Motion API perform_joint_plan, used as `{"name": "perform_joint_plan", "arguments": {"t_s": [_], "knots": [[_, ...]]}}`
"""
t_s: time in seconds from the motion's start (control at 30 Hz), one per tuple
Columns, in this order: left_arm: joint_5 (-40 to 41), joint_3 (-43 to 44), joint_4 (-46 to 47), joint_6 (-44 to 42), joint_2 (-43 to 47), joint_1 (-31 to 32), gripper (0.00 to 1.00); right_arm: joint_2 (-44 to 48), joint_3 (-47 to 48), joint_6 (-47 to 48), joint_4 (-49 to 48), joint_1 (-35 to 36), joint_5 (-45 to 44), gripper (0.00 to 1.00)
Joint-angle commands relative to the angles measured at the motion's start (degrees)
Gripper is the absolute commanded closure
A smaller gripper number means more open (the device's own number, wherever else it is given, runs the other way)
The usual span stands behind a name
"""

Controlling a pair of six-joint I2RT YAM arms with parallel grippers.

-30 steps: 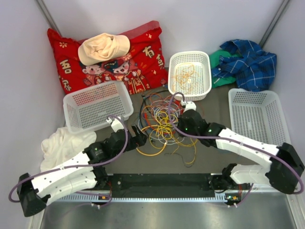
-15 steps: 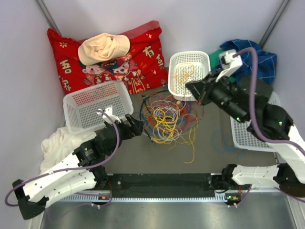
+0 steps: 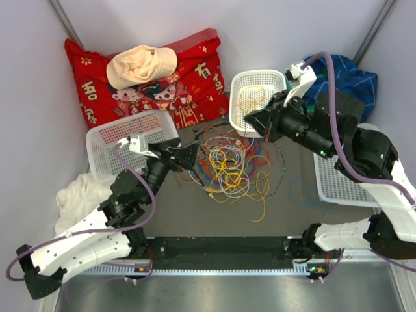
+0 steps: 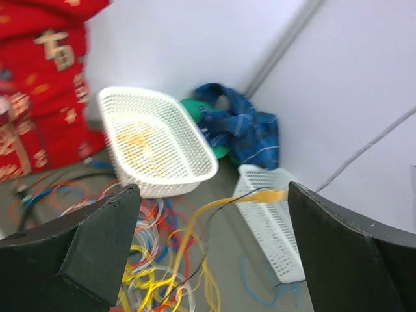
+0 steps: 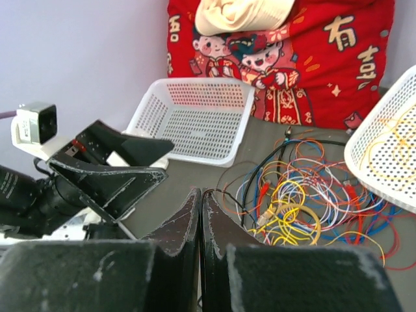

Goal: Untangle the cables

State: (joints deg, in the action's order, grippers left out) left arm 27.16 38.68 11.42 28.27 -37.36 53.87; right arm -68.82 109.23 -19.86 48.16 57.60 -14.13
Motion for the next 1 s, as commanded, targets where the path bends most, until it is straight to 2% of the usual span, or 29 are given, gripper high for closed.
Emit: {"name": "perform_joint_plan", "arguments": {"t_s": [0.0,0.1,0.27,0.47,0.73,0.8,0.9,0.93,0.97], "knots": [[-12.4,-1.8,19.9,-7.0,-5.3,-0.1,0.01,0.5,1.3,-2.2,-0.3,0.6,3.9,1.00],[-20.1,-1.8,26.9,-8.4,-10.2,0.0,0.01,1.2,-0.7,-4.1,-1.4,0.6,6.5,1.00],[-26.9,-2.8,36.6,-9.5,-15.5,0.4,0.01,1.7,-1.5,-5.9,-0.9,0.6,8.9,1.00],[-33.0,-1.2,40.0,-10.7,-19.3,1.2,0.01,2.4,-3.6,-6.9,-1.5,0.6,10.1,1.00],[-34.5,3.2,38.6,-13.4,-24.2,1.2,0.02,2.4,-4.7,-7.3,-2.4,0.6,11.2,1.00],[-34.2,4.1,38.1,-14.1,-26.1,1.2,0.07,2.5,-4.8,-7.2,-2.4,0.6,11.3,1.00],[-32.8,6.4,35.5,-15.3,-28.5,1.2,0.22,2.8,-5.2,-7.1,-2.4,0.6,11.4,1.00],[-32.4,7.1,34.6,-15.5,-29.7,1.2,0.37,3.0,-5.3,-7.2,-2.5,0.6,11.4,1.00],[-32.3,8.5,32.5,-16.2,-30.1,1.2,0.46,3.2,-5.4,-7.2,-2.5,0.6,11.3,1.00]]}}
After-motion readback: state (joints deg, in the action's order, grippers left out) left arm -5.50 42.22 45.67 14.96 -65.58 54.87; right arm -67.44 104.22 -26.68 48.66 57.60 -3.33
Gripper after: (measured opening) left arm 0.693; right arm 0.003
